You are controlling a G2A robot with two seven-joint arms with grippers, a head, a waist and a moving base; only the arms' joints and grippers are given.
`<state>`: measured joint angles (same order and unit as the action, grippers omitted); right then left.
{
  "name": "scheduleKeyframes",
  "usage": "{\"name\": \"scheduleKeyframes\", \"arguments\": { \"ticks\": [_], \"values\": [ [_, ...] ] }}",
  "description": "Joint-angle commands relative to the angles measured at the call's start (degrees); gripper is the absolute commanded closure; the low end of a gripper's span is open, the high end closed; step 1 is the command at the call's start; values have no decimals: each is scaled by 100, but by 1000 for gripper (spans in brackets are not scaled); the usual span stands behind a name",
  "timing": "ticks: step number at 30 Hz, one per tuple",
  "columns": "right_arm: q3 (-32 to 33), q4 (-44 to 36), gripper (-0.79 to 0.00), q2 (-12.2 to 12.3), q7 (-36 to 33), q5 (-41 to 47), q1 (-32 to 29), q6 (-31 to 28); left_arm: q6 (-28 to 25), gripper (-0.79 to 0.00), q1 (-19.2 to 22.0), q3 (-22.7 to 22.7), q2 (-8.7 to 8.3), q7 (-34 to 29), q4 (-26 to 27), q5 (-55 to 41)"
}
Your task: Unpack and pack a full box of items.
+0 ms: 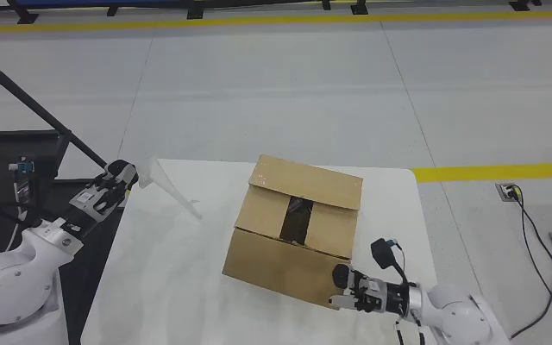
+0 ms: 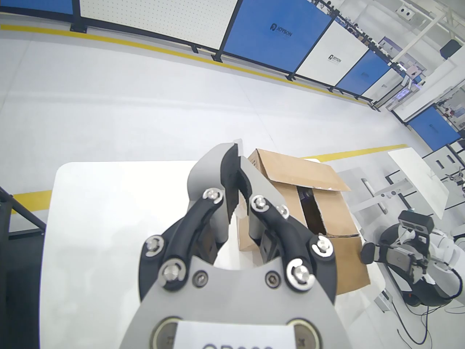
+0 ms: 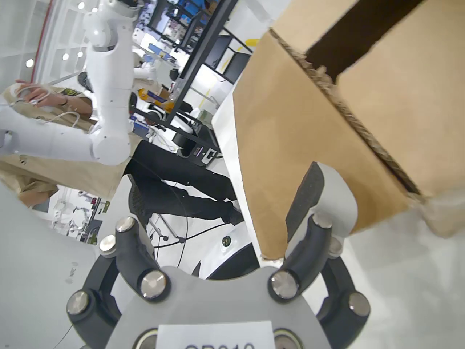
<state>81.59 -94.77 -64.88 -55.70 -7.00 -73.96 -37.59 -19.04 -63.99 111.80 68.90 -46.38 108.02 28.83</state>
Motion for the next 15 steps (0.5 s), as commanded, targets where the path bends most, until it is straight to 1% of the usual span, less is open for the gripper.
{"name": "scheduleKeyframes", "arguments": {
  "ticks": [1, 3, 6, 10, 12, 15],
  "values": [
    [-98, 88, -785, -18, 309, -256, 69, 320, 0, 0, 0, 0, 0, 0, 0, 0],
    [-241, 161, -785, -33, 446, -416, 145, 488, 0, 0, 0, 0, 0, 0, 0, 0],
    [-351, 227, -785, -29, 451, -385, 199, 396, 0, 0, 0, 0, 0, 0, 0, 0],
    [-316, -41, -785, 39, -4, 252, 77, -187, 0, 0, 0, 0, 0, 0, 0, 0],
    [-196, -228, -785, 89, -252, 569, 30, -250, 0, 0, 0, 0, 0, 0, 0, 0],
    [-49, -526, -785, 144, -407, 787, 2, -110, 0, 0, 0, 0, 0, 0, 0, 0]
  ]
}}
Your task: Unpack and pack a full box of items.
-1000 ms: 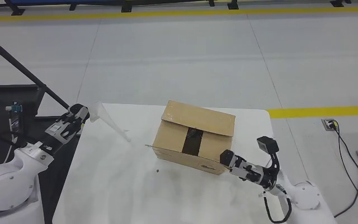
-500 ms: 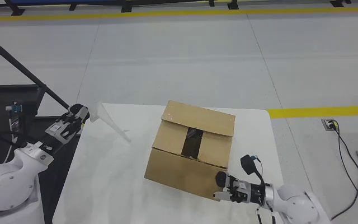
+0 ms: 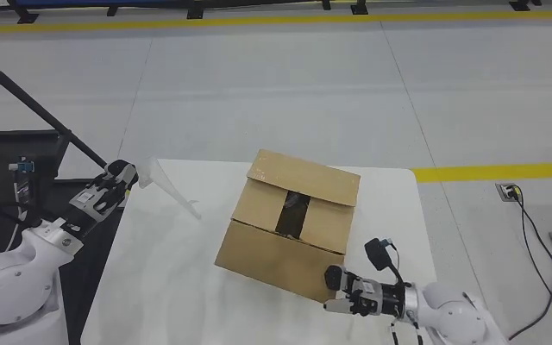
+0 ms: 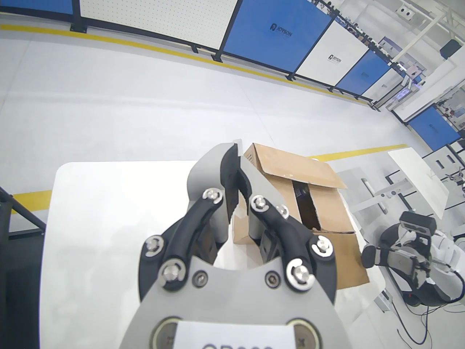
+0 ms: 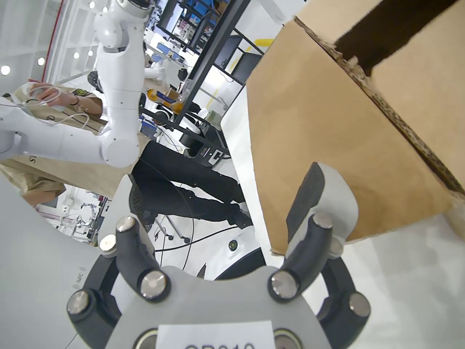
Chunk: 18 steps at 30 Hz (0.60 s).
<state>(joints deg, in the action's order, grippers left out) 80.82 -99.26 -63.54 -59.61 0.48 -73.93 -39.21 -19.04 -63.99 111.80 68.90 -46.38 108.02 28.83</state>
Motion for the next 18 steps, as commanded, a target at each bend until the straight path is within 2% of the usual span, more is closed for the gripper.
{"name": "scheduleKeyframes", "arguments": {
  "ticks": [1, 4, 10, 12, 18],
  "values": [
    [62, -158, -785, 21, -10, 116, 6, 110, 0, 0, 0, 0, 0, 0, 0, 0],
    [172, -278, -785, 43, 124, 511, 112, 447, 0, 0, 0, 0, 0, 0, 0, 0],
    [171, 79, -785, 24, 713, 1019, 749, 1777, 0, 0, 0, 0, 0, 0, 0, 0],
    [56, 343, -785, 12, 967, 683, 1066, 2311, 0, 0, 0, 0, 0, 0, 0, 0],
    [-410, 1203, -785, -44, 1058, 500, 1697, 3047, 0, 0, 0, 0, 0, 0, 0, 0]
  ]
}}
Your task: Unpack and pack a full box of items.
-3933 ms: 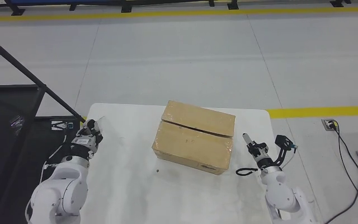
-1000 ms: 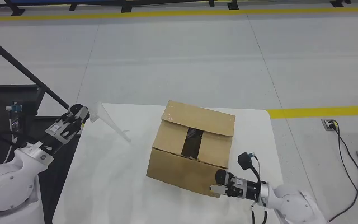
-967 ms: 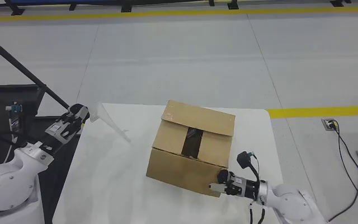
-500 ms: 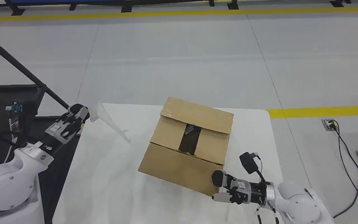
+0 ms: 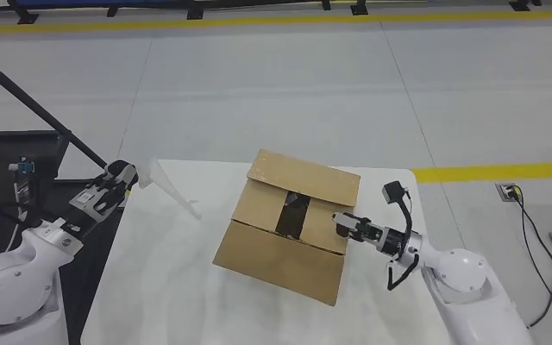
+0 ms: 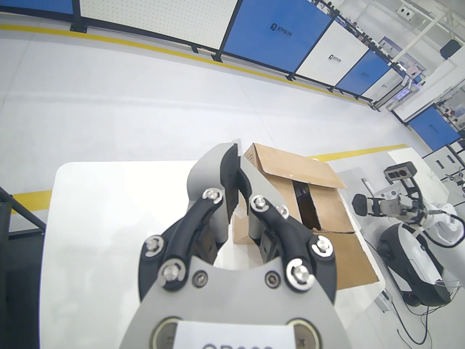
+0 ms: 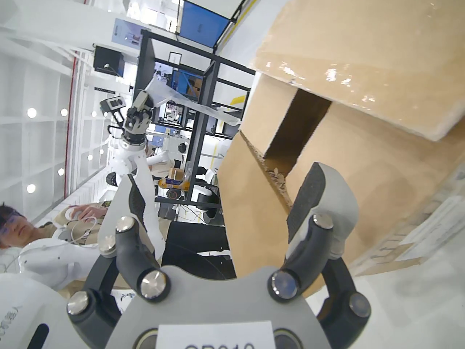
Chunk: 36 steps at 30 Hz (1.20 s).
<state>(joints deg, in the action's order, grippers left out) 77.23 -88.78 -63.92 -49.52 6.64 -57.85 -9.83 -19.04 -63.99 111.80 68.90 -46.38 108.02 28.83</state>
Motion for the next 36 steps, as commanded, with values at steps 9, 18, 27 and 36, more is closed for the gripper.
{"name": "scheduleKeyframes", "arguments": {
  "ticks": [9, 18, 27, 36],
  "values": [
    [-229, 740, -785, -81, 729, -29, 479, 215, 0, 0, 0, 0, 0, 0, 0, 0],
    [-310, 795, -785, -220, 2445, -30, 747, -413, 0, 0, 0, 0, 0, 0, 0, 0],
    [-441, 854, -785, -258, 2705, -293, 900, -483, 0, 0, 0, 0, 0, 0, 0, 0],
    [-427, 865, -785, -258, 2739, -296, 896, -456, 0, 0, 0, 0, 0, 0, 0, 0]
  ]
}}
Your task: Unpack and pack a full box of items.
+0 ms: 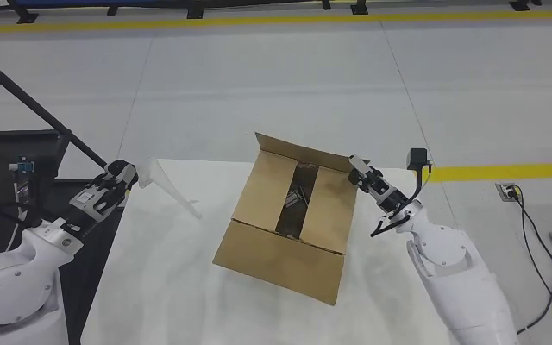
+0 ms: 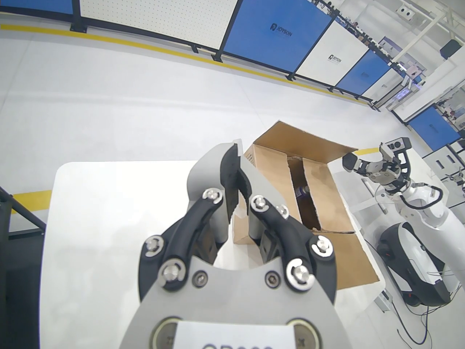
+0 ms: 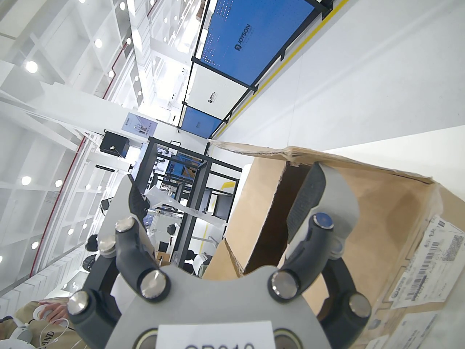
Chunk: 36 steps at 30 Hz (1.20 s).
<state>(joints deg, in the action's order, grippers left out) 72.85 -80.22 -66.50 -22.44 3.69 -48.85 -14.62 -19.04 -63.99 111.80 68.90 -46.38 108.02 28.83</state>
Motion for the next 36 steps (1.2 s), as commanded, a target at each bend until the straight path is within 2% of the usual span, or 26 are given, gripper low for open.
{"name": "scheduleKeyframes", "arguments": {
  "ticks": [1, 6, 15, 23, 26, 36],
  "values": [
    [43, 33, -785, -5, 192, -32, 18, 142, 0, 0, 0, 0, 0, 0, 0, 0],
    [-252, 418, -785, -139, 646, 26, 574, 501, 0, 0, 0, 0, 0, 0, 0, 0],
    [-972, 2289, -785, -510, 1290, 176, 1899, 467, 0, 0, 0, 0, 0, 0, 0, 0],
    [-1551, 3828, -785, -933, 1926, 362, 2608, 288, 0, 0, 0, 0, 0, 0, 0, 0],
    [-1703, 4309, -785, -1074, 1922, 412, 2818, 381, 0, 0, 0, 0, 0, 0, 0, 0],
    [-1902, 5245, -785, -1330, 1003, 477, 3292, 430, 0, 0, 0, 0, 0, 0, 0, 0]
  ]
}}
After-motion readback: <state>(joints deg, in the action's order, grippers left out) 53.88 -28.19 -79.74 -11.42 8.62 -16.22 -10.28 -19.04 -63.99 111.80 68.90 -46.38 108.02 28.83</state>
